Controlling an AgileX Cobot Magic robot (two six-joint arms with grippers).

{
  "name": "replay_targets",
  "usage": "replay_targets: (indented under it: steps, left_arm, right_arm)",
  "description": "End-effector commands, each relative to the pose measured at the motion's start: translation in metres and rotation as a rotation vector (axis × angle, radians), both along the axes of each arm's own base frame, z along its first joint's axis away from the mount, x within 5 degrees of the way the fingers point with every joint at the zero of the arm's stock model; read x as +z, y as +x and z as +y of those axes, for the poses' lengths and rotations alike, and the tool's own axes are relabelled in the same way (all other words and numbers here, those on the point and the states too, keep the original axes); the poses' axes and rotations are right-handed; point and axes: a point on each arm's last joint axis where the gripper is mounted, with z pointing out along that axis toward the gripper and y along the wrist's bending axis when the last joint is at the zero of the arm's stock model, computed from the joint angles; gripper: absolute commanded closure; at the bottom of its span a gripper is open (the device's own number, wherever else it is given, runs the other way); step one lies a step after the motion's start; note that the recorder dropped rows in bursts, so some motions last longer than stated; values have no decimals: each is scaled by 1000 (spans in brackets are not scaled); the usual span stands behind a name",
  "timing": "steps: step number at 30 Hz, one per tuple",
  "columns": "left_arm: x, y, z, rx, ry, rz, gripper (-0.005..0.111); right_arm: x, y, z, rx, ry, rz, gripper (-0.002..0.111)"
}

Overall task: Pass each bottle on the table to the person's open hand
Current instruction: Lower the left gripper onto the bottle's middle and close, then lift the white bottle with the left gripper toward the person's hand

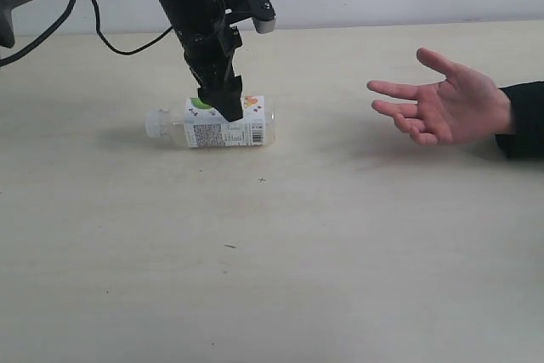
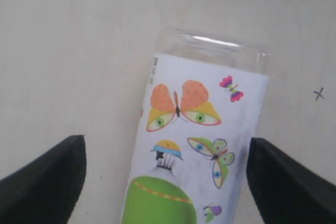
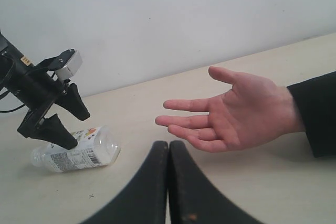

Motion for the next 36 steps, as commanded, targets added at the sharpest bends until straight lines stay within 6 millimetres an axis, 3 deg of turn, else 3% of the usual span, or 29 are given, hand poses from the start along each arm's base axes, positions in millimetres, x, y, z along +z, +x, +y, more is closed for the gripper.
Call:
replay_targets:
  steps: [1, 27, 31, 34, 36]
  left_arm:
    - [-1, 1, 0, -12, 2, -5, 27]
    - [-45, -5, 4, -18, 62, 100, 29]
    - [-41, -2, 3, -9, 56, 86, 41]
    - [-36, -1, 2, 11, 49, 75, 60]
    - [-31, -1, 2, 11, 46, 65, 79]
  right_arm:
    - [-1, 0, 0, -4, -7, -7, 108]
    - [-1, 0, 0, -4, -7, -7, 108]
    - [-1, 0, 0, -4, -7, -7, 108]
    - [-1, 0, 0, -4, -7, -7, 108]
    - [-1, 0, 0, -4, -7, -7, 108]
